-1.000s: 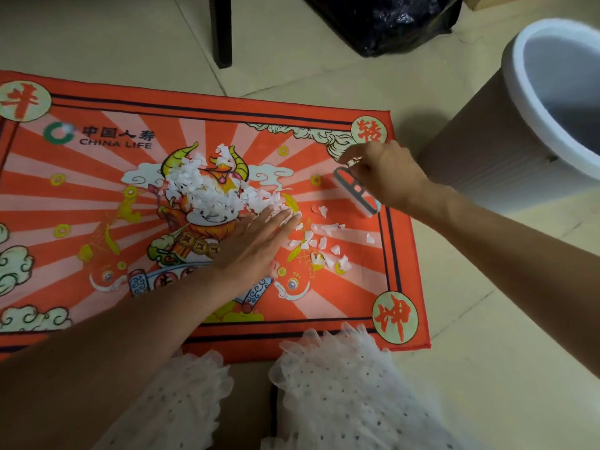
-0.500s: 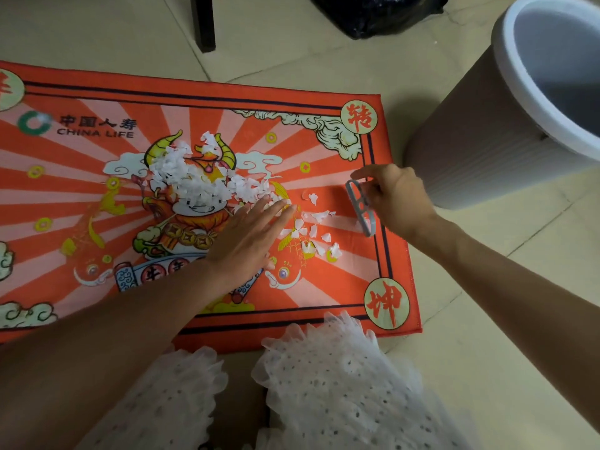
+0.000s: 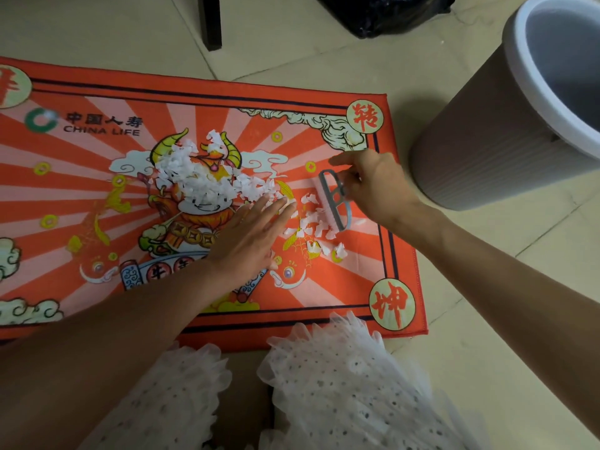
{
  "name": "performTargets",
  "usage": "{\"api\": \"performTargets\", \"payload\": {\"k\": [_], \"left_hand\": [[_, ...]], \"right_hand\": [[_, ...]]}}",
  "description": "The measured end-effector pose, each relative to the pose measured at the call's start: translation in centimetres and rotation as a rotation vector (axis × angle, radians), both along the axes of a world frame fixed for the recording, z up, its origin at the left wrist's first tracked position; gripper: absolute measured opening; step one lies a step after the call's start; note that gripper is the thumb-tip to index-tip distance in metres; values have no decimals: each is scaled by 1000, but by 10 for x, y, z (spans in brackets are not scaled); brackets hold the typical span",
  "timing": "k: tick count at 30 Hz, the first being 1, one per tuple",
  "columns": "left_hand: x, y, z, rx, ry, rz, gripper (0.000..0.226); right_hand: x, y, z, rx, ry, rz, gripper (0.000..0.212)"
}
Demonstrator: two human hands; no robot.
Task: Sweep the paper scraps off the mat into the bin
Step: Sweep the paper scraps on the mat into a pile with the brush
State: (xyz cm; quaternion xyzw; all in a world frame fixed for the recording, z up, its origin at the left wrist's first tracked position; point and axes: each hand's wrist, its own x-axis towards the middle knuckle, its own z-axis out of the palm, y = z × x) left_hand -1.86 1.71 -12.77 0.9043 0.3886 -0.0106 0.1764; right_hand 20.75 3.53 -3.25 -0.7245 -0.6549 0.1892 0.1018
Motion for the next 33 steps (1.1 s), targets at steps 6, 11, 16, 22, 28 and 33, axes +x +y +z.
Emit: {"api": "performTargets", "payload": {"k": [6, 11, 16, 22, 28, 33], "left_hand": [[-5, 2, 2, -10, -10, 8, 111], [-13, 8, 3, 18, 11, -9, 115], [-20, 11, 2, 26, 34, 12, 117], [-29, 15, 2, 53, 81, 24, 118], [-42, 17, 1, 72, 124, 54, 121], [-51, 18, 4, 70, 128, 73, 121]], "right_hand": [[16, -1, 0, -36, -76, -24, 35], [-8, -5, -4, -21, -36, -4, 36], [-34, 9, -10, -18, -25, 19, 41], [-64, 23, -15, -12, 0, 48, 44], [-83, 35, -19, -19, -2, 77, 42], [-87, 41, -14, -23, 9, 99, 44]]}}
